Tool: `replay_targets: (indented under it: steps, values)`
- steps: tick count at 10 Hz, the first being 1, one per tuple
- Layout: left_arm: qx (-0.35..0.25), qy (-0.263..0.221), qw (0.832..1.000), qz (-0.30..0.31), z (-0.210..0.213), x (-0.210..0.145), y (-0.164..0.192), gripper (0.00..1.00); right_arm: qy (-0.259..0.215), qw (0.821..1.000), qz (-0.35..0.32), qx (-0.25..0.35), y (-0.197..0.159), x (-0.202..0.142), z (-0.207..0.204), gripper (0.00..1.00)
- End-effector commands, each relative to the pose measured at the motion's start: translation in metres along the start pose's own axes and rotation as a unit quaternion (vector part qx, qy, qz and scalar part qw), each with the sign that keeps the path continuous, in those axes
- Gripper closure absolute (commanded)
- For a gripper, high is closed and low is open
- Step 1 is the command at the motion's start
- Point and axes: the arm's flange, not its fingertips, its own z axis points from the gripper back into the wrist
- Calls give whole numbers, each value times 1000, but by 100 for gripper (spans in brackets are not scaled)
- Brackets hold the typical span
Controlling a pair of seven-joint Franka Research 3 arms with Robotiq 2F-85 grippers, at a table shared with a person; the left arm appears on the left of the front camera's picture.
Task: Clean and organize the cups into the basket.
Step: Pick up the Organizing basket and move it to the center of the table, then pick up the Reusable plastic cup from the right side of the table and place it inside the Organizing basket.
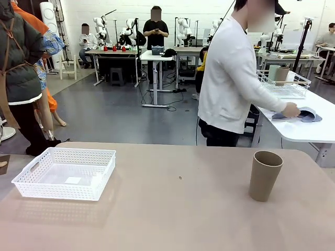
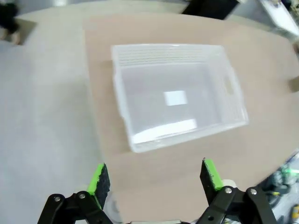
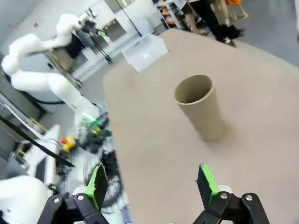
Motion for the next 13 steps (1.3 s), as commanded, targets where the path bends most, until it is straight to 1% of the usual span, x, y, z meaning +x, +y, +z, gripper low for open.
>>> replay_targets:
  steps: [1,2,3,4,5,8,10,12,13]
  values:
    - [128,40,991,3,-19,-1,-17,0,3,997,65,-50,-1,-10,-19,0]
    - [166,45,985,4,-24,5,-22,0,-2,995,79,-60,-2,-12,-24,0]
    - [181,59,982,-2,-31,12,-27,0,-4,996,67,-51,-4,-15,-25,0]
    - [192,73,979,-6,-39,17,-33,0,1,1000,1,-12,-6,-21,-24,0]
    - [201,88,976,-12,-50,20,-38,0,10,997,67,-47,-7,-12,-13,0]
    - [201,143,969,-27,-101,34,-58,0,10,997,67,-47,-7,-12,-13,0]
    - [207,163,964,-38,-127,39,-75,0,10,997,67,-47,-7,-12,-13,0]
    - [239,168,955,-51,-144,44,-85,0,10,997,67,-47,-7,-12,-13,0]
    - [229,146,962,-40,-142,48,-87,0,10,997,67,-47,-7,-12,-13,0]
